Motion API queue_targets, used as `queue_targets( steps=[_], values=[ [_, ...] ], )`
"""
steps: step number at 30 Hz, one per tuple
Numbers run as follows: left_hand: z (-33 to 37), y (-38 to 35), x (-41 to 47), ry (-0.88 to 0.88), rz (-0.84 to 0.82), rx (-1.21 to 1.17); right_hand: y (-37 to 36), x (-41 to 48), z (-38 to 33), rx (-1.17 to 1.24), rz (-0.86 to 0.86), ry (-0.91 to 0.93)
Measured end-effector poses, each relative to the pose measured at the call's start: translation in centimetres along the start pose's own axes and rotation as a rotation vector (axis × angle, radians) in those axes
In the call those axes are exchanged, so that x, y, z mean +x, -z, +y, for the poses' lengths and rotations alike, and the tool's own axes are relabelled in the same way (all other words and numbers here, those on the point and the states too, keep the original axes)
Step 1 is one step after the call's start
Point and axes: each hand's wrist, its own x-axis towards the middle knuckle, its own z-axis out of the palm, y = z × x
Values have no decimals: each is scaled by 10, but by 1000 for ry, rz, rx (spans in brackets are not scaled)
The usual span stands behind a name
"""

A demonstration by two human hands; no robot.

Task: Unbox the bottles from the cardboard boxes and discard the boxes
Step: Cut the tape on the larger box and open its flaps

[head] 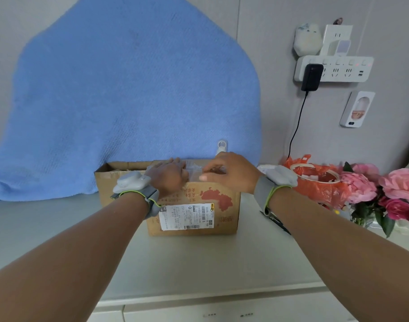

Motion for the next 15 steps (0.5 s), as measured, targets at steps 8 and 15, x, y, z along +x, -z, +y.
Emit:
queue_targets(
  steps=[8, 15],
  values=[
    [3, 0, -1, -3, 20, 2, 10, 20, -10, -102, -202, -53],
    [3, 5, -4, -16, 76, -45, 20, 44, -8, -33, -411, -184]
  ],
)
